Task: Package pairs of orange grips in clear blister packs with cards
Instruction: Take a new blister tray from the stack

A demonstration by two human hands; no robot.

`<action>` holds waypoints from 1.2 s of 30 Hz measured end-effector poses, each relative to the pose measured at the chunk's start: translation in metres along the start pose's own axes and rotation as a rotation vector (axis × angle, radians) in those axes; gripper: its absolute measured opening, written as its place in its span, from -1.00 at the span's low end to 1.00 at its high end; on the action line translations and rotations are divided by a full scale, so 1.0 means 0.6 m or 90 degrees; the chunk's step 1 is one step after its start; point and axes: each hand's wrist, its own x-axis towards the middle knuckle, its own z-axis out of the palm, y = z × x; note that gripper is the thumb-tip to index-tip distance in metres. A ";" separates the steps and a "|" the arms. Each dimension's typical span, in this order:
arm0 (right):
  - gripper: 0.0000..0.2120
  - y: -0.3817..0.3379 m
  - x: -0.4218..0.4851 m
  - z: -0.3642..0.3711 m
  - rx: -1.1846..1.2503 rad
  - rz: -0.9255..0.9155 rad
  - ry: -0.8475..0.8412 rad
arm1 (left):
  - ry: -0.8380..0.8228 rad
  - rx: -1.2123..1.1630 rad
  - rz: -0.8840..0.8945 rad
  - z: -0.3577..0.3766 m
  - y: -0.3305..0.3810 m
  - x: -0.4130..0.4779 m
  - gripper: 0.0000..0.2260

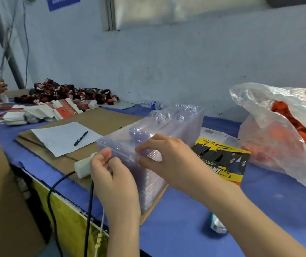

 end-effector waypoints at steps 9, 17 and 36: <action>-0.79 -0.027 0.003 -0.022 -0.314 -0.116 -0.051 | -0.020 0.013 0.008 -0.005 -0.002 0.002 -0.80; -0.76 -0.046 -0.011 -0.016 -0.545 -0.208 0.018 | -0.020 0.053 0.083 -0.005 -0.005 0.003 -0.79; -0.77 -0.001 -0.020 -0.013 -0.414 -0.266 0.287 | -0.358 -0.133 -0.155 0.000 0.045 0.042 -0.81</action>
